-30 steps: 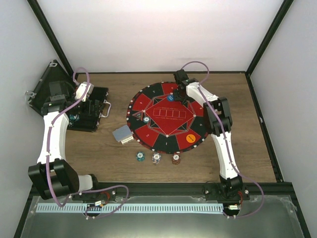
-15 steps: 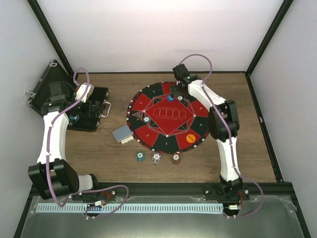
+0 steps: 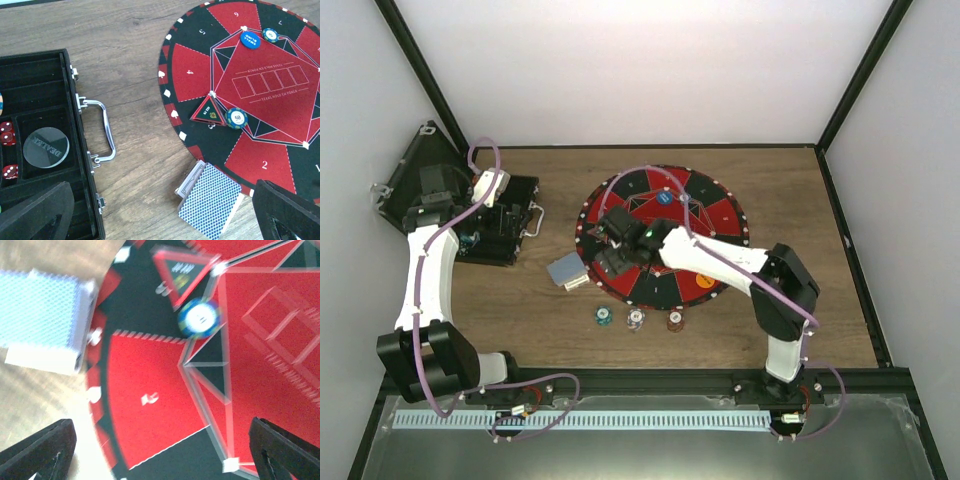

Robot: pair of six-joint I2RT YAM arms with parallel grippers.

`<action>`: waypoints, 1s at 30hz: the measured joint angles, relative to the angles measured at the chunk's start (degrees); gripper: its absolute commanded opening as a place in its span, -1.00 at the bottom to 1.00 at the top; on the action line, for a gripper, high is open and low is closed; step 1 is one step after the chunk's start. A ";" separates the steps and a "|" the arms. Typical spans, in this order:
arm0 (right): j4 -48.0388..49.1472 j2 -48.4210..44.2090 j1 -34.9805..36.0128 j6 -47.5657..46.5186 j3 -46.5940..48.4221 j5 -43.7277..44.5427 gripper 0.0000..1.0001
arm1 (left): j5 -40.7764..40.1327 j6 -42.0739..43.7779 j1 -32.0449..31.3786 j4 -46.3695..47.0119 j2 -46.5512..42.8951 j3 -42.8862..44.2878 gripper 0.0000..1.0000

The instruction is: Distribute texas hold em gaming equipment

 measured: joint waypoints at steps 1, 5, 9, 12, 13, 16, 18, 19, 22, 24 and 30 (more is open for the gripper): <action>0.11 -0.02 1.46 0.42 -1.20 -0.31 0.94 | -0.02 0.00 0.02 0.00 0.00 0.00 1.00; 0.09 0.04 7.52 2.27 -5.66 -1.90 0.94 | -0.02 0.07 0.09 -0.02 0.00 0.00 1.00; 0.55 1.77 13.11 3.78 -6.38 -4.33 0.94 | 0.00 0.07 0.11 0.00 0.00 0.00 1.00; 0.63 2.43 13.92 4.00 -6.38 -5.16 0.91 | -0.02 0.07 0.11 0.00 0.00 0.00 1.00; 0.70 2.69 14.14 4.04 -6.40 -5.40 0.89 | -0.02 0.07 0.11 -0.02 0.00 0.00 1.00; 0.87 3.87 14.56 4.22 -6.38 -6.25 0.79 | -0.02 0.09 0.11 0.00 0.00 0.00 1.00; 0.94 4.66 14.93 4.22 -6.38 -6.47 0.72 | -0.04 0.09 0.11 0.00 0.00 0.00 1.00; 0.94 5.03 15.13 4.22 -6.38 -6.56 0.68 | -0.04 0.09 0.11 0.00 0.00 0.00 1.00; 0.96 6.60 16.06 4.42 -6.40 -6.80 0.59 | -0.04 0.09 0.11 0.00 0.00 0.00 1.00; 0.92 7.28 16.52 4.44 -6.38 -6.82 0.54 | -0.04 0.09 0.11 -0.02 0.00 0.00 1.00; 0.85 7.93 17.38 4.61 -6.38 -6.25 0.34 | -0.04 0.09 0.11 -0.02 0.00 0.00 1.00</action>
